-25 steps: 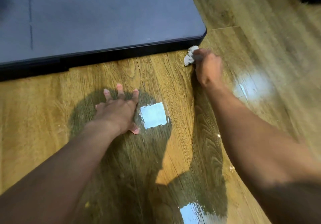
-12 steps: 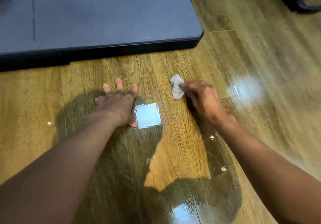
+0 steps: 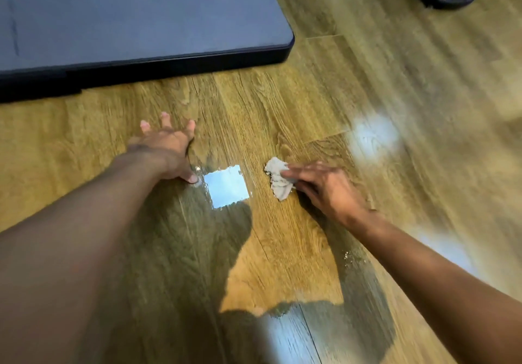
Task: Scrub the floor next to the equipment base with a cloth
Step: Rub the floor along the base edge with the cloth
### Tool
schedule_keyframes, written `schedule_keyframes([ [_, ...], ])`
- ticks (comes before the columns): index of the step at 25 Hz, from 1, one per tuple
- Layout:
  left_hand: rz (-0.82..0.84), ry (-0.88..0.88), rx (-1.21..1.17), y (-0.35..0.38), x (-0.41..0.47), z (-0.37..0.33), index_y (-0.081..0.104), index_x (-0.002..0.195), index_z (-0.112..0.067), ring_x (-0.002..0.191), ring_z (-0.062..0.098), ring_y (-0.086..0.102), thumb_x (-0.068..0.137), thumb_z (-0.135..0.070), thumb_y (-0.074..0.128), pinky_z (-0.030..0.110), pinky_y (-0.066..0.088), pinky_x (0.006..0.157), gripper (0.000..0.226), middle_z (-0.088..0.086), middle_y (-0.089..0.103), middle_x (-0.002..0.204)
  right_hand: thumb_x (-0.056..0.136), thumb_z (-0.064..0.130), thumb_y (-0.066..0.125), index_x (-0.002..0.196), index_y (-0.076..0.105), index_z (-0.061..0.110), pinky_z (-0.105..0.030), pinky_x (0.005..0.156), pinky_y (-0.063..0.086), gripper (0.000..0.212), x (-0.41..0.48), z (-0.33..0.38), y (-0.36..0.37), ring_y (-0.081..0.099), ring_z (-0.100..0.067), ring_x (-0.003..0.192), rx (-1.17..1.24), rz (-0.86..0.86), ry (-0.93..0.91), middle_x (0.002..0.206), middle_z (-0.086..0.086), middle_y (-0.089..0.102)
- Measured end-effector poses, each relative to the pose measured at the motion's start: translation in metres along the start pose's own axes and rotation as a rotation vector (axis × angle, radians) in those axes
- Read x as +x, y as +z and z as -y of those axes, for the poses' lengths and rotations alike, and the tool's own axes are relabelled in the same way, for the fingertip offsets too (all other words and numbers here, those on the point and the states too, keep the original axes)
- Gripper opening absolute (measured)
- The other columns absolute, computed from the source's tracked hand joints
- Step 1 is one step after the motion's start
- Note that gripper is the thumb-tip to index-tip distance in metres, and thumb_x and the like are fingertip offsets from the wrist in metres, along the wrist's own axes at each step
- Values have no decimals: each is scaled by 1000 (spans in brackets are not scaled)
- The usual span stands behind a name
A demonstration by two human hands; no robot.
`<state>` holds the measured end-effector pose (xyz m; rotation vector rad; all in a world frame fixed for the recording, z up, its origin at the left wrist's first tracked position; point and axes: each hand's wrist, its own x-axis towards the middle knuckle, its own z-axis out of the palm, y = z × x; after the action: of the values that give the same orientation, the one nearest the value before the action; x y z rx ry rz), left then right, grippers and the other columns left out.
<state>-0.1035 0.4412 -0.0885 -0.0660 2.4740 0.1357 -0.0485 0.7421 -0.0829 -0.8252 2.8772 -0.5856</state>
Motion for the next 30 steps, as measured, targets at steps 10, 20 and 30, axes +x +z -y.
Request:
schedule_keyframes([
  [10, 39, 157, 168, 20, -34, 50, -13, 147, -44, 145, 37, -4, 66, -70, 69, 54, 23, 111, 118, 3, -22, 157, 80, 3, 73, 109, 71, 15, -34, 92, 52, 32, -49, 16, 14, 66, -19, 104, 34, -20, 34, 114, -2, 68],
  [20, 0, 83, 132, 31, -51, 67, -7, 144, -54, 144, 38, -7, 64, -55, 79, 59, 23, 111, 118, 2, -18, 158, 84, 5, 67, 111, 69, 16, -39, 84, 56, 29, -87, 32, 24, 65, -21, 104, -1, -9, -59, 115, -4, 68],
  [30, -16, 109, 123, 33, -48, 73, -9, 142, -56, 144, 41, -3, 61, -60, 77, 59, 24, 111, 119, 5, -15, 159, 85, 9, 64, 115, 67, 22, -37, 85, 55, 32, -116, 43, 31, 63, -16, 107, 4, 33, -85, 119, 1, 66],
])
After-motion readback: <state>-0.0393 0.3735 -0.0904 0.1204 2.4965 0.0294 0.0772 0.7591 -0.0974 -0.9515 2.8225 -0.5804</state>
